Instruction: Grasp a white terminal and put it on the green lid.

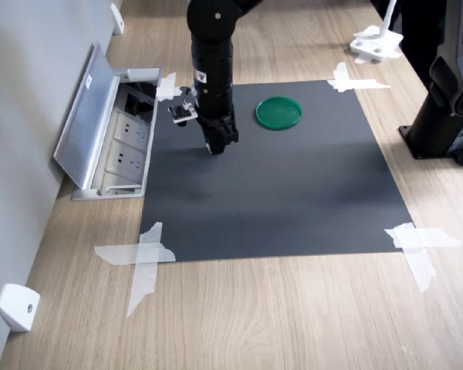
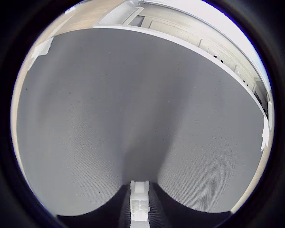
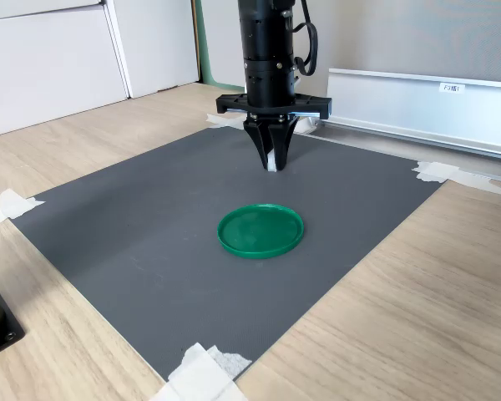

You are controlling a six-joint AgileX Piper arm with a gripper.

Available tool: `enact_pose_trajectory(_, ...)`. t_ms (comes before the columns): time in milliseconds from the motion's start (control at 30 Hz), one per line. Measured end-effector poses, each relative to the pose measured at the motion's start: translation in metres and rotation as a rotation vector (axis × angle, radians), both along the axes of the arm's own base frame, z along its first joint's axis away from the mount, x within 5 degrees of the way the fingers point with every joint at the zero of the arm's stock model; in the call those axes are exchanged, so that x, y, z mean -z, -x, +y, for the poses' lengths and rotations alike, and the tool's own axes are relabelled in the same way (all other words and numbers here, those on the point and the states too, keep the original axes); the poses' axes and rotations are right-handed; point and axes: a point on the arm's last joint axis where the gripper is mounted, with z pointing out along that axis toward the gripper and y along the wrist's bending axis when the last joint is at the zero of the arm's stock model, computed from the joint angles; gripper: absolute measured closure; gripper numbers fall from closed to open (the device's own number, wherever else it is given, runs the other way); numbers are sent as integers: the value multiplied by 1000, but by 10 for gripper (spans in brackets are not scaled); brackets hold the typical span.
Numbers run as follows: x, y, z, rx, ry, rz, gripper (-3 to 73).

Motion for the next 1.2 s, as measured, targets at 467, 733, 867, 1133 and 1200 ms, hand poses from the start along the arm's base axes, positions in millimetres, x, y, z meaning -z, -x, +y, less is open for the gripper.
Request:
enact_pose_trajectory(467, -57, 35, -2, -23, 10, -72, 608)
enact_pose_trajectory(733, -51, 106, -28, 2, 30, 0, 608)
enact_pose_trajectory(867, -50, 140, -49, 32, 53, 12, 608)
enact_pose_trajectory(1133, -52, 171, -91, 117, 89, -29, 608)
enact_pose_trajectory(1200, -50, 169, -97, 123, 90, -49, 608)
